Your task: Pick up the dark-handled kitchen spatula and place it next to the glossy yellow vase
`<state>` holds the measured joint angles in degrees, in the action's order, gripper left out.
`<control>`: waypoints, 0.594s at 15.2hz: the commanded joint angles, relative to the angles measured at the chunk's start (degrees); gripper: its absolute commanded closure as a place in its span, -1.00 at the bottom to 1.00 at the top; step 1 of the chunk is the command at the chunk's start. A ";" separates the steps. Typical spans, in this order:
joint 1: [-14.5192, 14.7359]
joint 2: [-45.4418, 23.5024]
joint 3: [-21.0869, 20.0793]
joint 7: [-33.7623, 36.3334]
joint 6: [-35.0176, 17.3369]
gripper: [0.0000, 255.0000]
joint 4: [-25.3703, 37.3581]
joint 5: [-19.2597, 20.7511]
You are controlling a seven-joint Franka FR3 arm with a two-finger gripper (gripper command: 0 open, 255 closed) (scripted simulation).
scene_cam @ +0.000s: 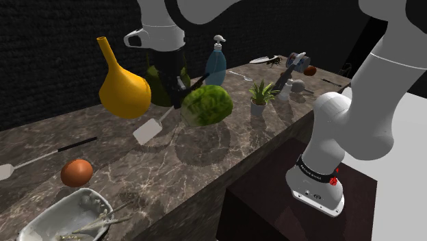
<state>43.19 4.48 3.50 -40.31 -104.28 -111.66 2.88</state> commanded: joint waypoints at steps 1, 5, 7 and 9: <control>0.00 -0.25 0.01 0.07 -1.50 1.00 -1.22 0.01; -0.02 -0.77 0.03 0.17 -4.53 1.00 -3.73 0.03; -0.03 -1.10 0.05 0.22 -6.04 1.00 -4.91 0.03; -0.04 -1.48 0.06 0.26 -7.55 1.00 -6.04 0.04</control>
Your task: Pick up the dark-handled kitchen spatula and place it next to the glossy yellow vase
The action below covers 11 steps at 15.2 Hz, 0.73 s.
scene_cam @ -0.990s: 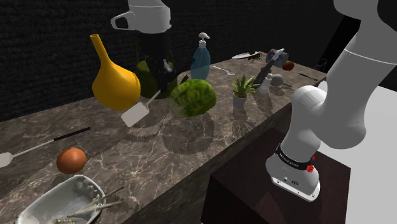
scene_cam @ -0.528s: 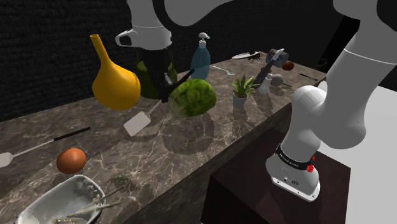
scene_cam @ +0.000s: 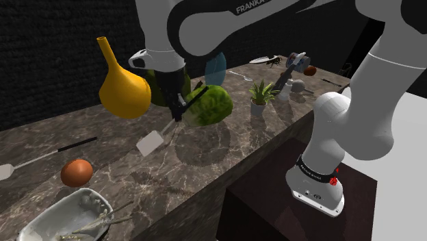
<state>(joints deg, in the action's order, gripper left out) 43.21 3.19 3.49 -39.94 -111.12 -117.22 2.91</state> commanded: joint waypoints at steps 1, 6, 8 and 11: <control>-0.07 -0.39 0.08 -0.08 -1.47 1.00 -1.03 0.02; -0.10 -1.61 0.12 0.03 -5.23 1.00 -3.58 0.03; -0.11 -2.19 0.13 0.07 -6.73 1.00 -4.51 0.03; -0.12 -3.13 0.15 0.13 -8.99 1.00 -5.82 0.03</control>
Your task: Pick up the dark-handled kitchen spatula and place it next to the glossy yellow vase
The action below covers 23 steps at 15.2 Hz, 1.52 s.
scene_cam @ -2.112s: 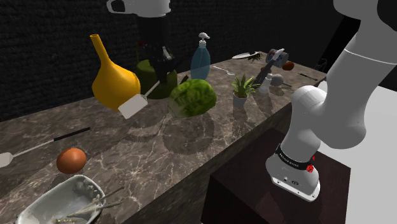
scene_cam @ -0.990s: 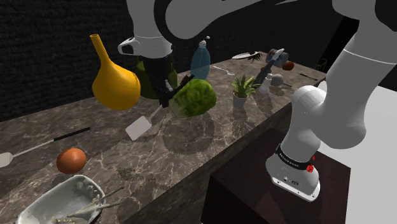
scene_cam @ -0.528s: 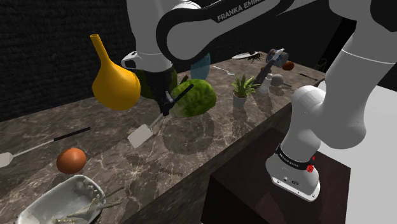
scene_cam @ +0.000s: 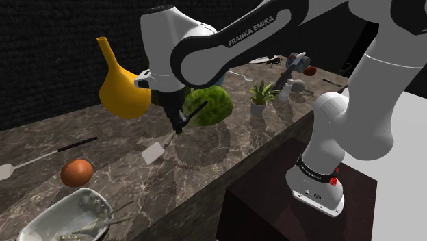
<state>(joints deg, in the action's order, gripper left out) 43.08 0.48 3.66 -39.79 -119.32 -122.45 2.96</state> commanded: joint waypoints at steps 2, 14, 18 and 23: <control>0.01 -1.11 0.00 0.02 -2.28 1.00 -1.40 -0.03; 0.06 -2.48 0.02 0.15 -4.99 -1.00 -2.74 -0.04; 0.06 -2.42 0.02 0.16 -4.93 -1.00 -2.75 -0.04; 0.20 0.33 -0.11 0.11 2.14 -1.00 1.57 -0.07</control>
